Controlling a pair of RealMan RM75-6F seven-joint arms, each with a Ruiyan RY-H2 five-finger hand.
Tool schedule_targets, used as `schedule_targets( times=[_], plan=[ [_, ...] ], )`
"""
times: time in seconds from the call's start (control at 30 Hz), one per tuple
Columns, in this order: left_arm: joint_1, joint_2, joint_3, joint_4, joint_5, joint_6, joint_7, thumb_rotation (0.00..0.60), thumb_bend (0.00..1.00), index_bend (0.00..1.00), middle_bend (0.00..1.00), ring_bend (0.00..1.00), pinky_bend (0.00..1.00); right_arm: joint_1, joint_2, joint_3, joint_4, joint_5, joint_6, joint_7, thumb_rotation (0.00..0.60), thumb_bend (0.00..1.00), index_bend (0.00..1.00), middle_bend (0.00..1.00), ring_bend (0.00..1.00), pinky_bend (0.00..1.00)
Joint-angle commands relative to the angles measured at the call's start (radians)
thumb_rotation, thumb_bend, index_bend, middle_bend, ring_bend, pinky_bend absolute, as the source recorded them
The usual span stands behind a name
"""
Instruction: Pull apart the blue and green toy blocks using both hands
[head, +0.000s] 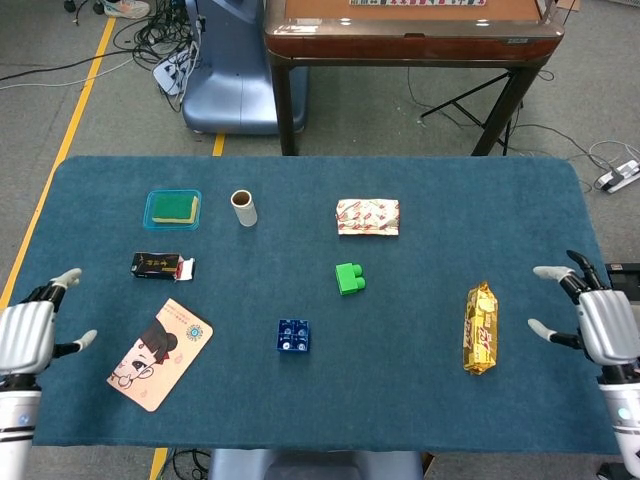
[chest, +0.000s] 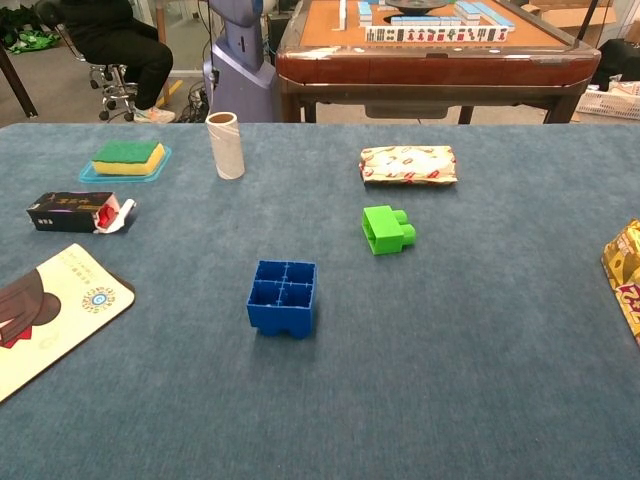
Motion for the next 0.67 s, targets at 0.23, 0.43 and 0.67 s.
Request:
schedule_targets(
  times=[0.23, 0.43, 0.67],
  plan=[
    [0.101, 0.023, 0.021, 0.026, 0.058, 0.04, 0.004, 0.6, 0.0, 0.23, 0.26, 0.31, 0.5, -0.078, -0.004, -0.017, 0.036, -0.03, 0.029, 0.017, 0.6, 0.0, 0.32, 0.35, 0.3, 0.43],
    [0.119, 0.033, 0.008, 0.021, 0.071, 0.022, 0.037, 0.6, 0.0, 0.24, 0.26, 0.31, 0.49, -0.109, -0.003, -0.01, 0.043, -0.041, 0.038, 0.023, 0.6, 0.0, 0.32, 0.35, 0.3, 0.43],
    [0.143, 0.011, -0.007, 0.044, 0.087, 0.001, 0.036, 0.6, 0.0, 0.26, 0.26, 0.31, 0.49, -0.135, 0.002, 0.005, 0.048, -0.034, 0.027, 0.072, 0.6, 0.0, 0.32, 0.35, 0.3, 0.43]
  ],
)
